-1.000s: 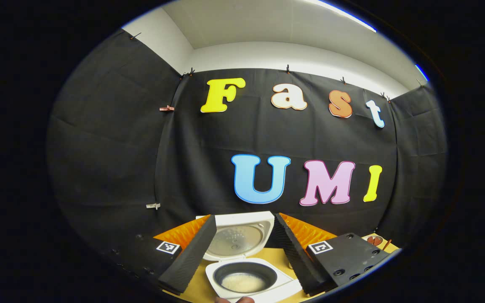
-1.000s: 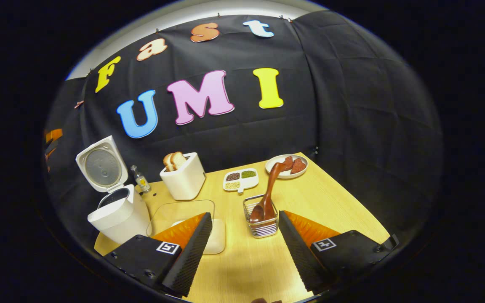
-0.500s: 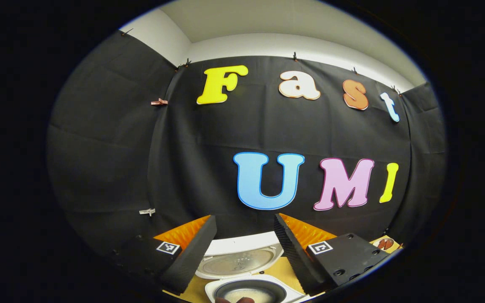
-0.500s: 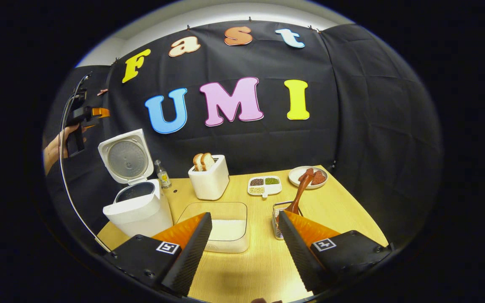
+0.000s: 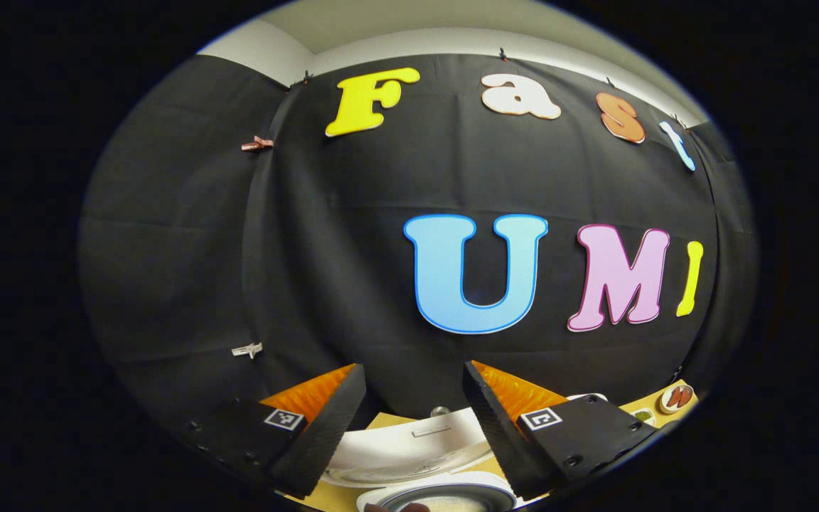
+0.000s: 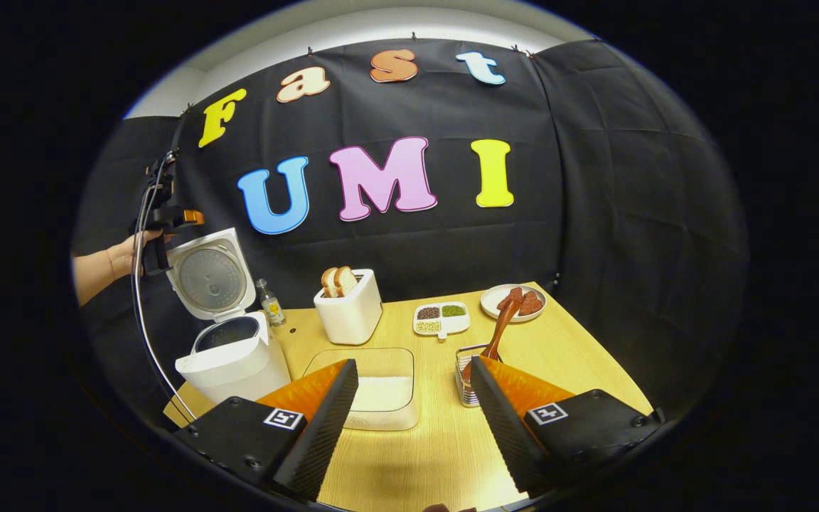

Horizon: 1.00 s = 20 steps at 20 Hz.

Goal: Close the left gripper, press the button to open the rice cooker; take a wooden spoon from the chopstick holder with the right hand, scoop a spoonful of rice and pour it into the rice cooker, then put the wooden spoon back into the chopstick holder.

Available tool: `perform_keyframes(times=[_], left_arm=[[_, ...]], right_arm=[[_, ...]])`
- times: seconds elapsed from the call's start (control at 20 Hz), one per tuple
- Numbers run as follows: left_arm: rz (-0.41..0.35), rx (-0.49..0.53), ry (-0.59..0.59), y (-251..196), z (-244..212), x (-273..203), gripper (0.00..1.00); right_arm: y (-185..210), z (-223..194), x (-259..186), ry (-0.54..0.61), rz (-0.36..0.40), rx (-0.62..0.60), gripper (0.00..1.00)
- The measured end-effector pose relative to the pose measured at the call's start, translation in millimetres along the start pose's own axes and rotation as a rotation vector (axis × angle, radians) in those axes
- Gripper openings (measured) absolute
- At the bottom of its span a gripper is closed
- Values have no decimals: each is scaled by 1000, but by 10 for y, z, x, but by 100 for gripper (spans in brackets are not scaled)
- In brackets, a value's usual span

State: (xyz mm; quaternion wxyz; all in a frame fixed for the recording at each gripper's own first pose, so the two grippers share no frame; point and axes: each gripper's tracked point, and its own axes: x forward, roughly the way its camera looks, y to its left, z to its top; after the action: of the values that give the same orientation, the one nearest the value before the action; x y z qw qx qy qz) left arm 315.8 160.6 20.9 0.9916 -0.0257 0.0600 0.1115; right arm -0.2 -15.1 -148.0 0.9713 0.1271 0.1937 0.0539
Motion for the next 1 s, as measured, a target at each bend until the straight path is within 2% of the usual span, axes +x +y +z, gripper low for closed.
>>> perform_keyframes(times=[0.2, 0.25, 0.4, 0.65, 1.0], left_arm=[[39, -48, 102, 9, -334, 216, 95], [42, -47, 97, -11, -328, 250, 99], [64, -50, 128, -59, -381, 96, 99], [33, -52, 141, -227, -475, -273, 99], [12, -48, 174, -487, -839, -869, 98]], right_arm=[[-40, -16, -43, 9, -14, -8, 98], [-36, -25, -53, 11, -12, -9, 98], [-24, -61, -39, 20, -4, -18, 98], [1, -155, 32, 42, 14, 5, 99], [8, -161, 15, 47, 38, -17, 99]])
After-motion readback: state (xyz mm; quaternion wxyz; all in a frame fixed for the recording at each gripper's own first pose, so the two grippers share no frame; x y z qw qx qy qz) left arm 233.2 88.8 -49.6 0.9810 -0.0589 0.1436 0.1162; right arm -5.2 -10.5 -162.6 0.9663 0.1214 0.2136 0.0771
